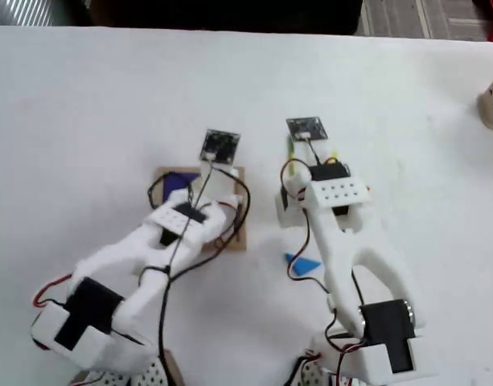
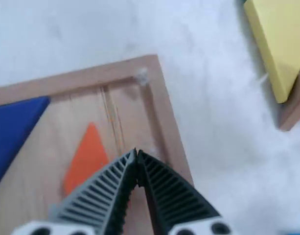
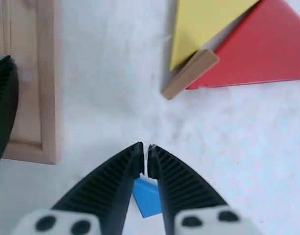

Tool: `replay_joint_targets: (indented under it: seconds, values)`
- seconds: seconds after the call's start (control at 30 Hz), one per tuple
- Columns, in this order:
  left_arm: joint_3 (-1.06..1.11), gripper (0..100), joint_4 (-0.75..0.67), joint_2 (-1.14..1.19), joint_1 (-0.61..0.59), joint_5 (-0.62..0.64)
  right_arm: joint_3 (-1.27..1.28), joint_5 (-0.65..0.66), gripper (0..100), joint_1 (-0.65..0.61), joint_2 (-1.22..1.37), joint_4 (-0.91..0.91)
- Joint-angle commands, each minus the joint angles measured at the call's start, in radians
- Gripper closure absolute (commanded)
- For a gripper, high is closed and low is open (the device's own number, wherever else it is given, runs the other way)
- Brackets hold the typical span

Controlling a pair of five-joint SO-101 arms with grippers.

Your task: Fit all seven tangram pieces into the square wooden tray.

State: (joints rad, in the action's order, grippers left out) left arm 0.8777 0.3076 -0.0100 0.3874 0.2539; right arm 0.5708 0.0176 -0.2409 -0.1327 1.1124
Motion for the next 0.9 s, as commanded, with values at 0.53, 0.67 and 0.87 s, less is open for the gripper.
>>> replay_joint_targets:
  seconds: [0.53,0.67,0.87]
  values:
    - [0.170,98,0.038,-0.245,-0.156,-0.002,-0.005,0.017,97.8,0.008,-0.031,-0.030]
    - [0.170,98,0.038,-0.260,-0.154,-0.002,-0.005,0.017,97.8,0.008,-0.031,-0.028]
    - [0.126,98,0.012,-0.246,-0.154,0.000,-0.005,0.017,97.8,0.007,-0.031,-0.028]
